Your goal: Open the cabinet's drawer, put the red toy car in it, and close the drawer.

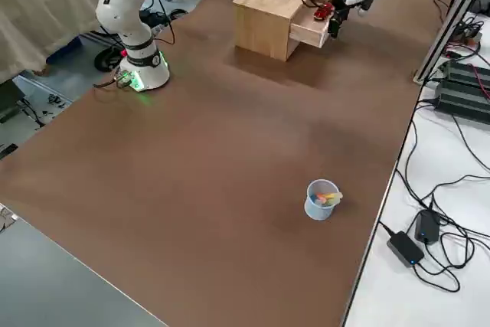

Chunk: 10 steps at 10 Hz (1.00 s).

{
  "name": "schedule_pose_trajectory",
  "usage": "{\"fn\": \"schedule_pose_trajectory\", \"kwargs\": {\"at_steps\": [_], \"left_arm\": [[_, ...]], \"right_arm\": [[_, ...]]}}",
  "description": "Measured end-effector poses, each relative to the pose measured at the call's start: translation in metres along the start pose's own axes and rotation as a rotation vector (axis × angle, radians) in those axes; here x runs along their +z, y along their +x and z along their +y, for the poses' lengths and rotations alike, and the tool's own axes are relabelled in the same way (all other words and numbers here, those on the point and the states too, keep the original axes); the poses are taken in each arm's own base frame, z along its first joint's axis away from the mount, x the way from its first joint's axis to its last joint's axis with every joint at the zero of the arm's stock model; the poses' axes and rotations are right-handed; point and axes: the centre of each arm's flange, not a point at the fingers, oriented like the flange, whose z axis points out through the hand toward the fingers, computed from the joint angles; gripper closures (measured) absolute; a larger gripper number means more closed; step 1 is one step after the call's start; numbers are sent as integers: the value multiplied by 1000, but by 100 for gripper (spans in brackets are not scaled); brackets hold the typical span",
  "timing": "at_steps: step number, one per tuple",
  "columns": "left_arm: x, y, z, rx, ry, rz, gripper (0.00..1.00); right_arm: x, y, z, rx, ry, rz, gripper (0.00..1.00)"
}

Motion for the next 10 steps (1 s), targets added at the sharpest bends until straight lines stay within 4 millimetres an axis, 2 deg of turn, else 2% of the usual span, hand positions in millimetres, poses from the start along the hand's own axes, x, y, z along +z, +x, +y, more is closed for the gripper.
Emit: {"fn": "schedule_pose_trajectory", "kwargs": {"at_steps": [2,4,5,8,10], "left_arm": [[-17,32,-44,102,-4,28,0],[-30,48,-82,242,15,17,0],[-38,51,-98,295,21,13,0],[-62,54,-135,430,30,2,0],[-69,47,-149,496,41,-38,0]], "right_arm": [[25,-3,-14,41,35,-5,60],[38,-10,-24,87,31,-25,90],[49,-13,-28,89,28,-36,94],[88,-28,-54,78,27,-35,97],[97,-32,-57,82,21,-46,97]]}}
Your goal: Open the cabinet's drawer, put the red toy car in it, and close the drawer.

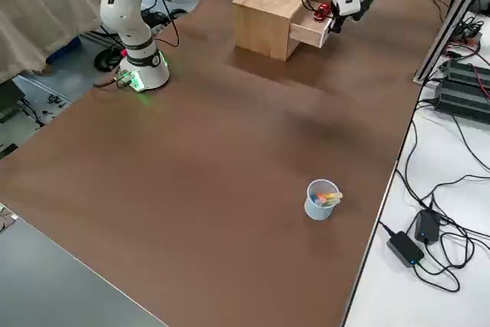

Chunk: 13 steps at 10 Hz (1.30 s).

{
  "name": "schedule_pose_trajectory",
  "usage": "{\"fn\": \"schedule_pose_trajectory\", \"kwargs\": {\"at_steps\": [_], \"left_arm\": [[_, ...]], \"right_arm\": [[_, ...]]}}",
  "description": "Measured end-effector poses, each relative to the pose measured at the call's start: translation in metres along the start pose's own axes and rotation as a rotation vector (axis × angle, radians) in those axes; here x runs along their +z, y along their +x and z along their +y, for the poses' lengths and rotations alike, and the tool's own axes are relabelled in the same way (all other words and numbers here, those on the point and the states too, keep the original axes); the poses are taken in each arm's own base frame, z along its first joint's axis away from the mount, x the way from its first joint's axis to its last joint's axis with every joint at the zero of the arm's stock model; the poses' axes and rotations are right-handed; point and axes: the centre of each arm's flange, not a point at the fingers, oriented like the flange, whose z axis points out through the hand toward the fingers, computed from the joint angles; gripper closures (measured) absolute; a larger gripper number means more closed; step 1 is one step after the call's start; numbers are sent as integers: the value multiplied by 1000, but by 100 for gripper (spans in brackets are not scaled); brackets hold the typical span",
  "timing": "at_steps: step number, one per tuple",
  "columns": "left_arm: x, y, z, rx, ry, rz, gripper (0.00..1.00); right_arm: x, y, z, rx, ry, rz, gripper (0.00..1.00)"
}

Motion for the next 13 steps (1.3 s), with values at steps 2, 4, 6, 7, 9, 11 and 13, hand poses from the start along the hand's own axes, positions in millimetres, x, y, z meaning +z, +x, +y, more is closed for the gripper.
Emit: {"fn": "schedule_pose_trajectory", "kwargs": {"at_steps": [2,4,6,7,9,11,13], "left_arm": [[-4,-8,1,14,0,-25,0],[-4,-8,2,29,0,-26,0],[-3,-7,-1,28,0,-28,0],[-3,-4,-3,24,0,-26,0],[-6,7,-5,20,0,-14,2],[-6,11,-5,19,0,-12,4],[-6,11,-6,19,0,-12,4]], "right_arm": [[2,-3,-3,-5,-3,-8,97],[6,-8,-4,-10,-13,-34,97],[9,-12,-2,-7,-29,-78,97],[8,-12,0,1,-28,-100,97],[6,-12,4,13,-28,-133,97],[5,-13,4,13,-32,-146,97],[2,-15,4,10,-39,-171,97]]}}
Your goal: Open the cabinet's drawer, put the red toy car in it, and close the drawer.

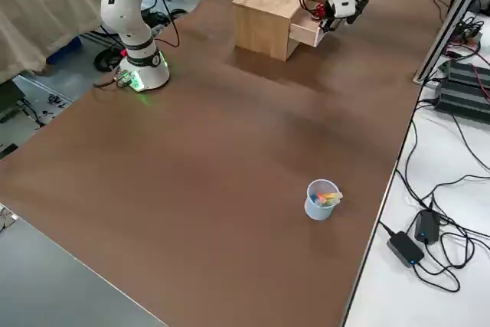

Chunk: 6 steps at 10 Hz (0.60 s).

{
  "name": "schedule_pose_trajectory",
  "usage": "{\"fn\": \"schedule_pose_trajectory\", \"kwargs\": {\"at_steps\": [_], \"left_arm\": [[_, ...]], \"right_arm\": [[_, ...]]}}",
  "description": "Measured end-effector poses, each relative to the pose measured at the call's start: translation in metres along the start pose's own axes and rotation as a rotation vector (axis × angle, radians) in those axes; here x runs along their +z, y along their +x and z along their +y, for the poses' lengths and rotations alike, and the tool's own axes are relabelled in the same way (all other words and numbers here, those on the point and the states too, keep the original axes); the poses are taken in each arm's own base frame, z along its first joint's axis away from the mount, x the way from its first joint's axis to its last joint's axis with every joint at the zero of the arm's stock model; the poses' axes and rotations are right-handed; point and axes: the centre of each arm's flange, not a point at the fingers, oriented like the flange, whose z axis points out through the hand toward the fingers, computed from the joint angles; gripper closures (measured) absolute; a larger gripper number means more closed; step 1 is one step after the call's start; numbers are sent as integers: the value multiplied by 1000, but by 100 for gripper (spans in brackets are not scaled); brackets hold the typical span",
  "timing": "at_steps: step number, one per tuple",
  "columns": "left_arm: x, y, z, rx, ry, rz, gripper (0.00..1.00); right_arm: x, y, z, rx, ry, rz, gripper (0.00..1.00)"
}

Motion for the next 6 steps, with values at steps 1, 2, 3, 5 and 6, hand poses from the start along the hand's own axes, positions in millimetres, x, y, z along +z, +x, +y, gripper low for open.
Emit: {"fn": "schedule_pose_trajectory", "kwargs": {"at_steps": [1,2,3,5,6], "left_arm": [[0,0,0,0,0,-1,4],[0,0,0,0,0,-1,4],[1,0,0,0,0,-1,4],[1,0,0,0,0,-2,3],[1,1,0,0,0,-2,3]], "right_arm": [[-1,-1,-2,-2,2,-7,97],[-2,-2,-3,-1,8,-12,97],[-2,-2,-4,2,14,-15,97],[-1,-4,-4,1,12,-28,97],[-1,-6,-5,-1,8,-40,97]]}}
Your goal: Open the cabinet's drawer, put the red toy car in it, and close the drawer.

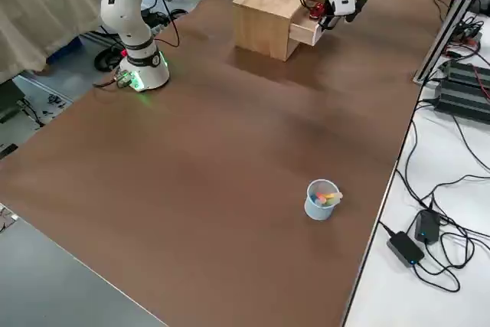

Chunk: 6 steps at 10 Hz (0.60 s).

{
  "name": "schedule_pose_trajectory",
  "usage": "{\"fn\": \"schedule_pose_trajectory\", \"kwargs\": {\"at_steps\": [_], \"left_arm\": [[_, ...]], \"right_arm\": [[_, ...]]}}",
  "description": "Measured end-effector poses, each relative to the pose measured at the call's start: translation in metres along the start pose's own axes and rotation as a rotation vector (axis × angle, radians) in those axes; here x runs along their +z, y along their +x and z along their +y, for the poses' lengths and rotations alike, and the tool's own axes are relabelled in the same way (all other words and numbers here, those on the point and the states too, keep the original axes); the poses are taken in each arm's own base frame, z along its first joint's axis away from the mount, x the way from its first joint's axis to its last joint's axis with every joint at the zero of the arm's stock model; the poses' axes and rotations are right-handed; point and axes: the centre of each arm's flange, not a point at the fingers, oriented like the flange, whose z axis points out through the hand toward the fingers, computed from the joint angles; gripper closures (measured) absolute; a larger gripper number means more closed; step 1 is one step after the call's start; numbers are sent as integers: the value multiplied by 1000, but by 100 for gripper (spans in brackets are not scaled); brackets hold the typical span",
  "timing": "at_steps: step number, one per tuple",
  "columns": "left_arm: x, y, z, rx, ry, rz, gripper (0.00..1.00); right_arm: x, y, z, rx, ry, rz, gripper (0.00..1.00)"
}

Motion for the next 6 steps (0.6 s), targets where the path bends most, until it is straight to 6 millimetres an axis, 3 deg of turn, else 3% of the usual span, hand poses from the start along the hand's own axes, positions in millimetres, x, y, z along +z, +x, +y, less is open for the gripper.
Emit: {"fn": "schedule_pose_trajectory", "kwargs": {"at_steps": [6], "left_arm": [[1,1,0,0,0,-3,3]], "right_arm": [[4,-5,-3,-8,-7,-24,97]]}}
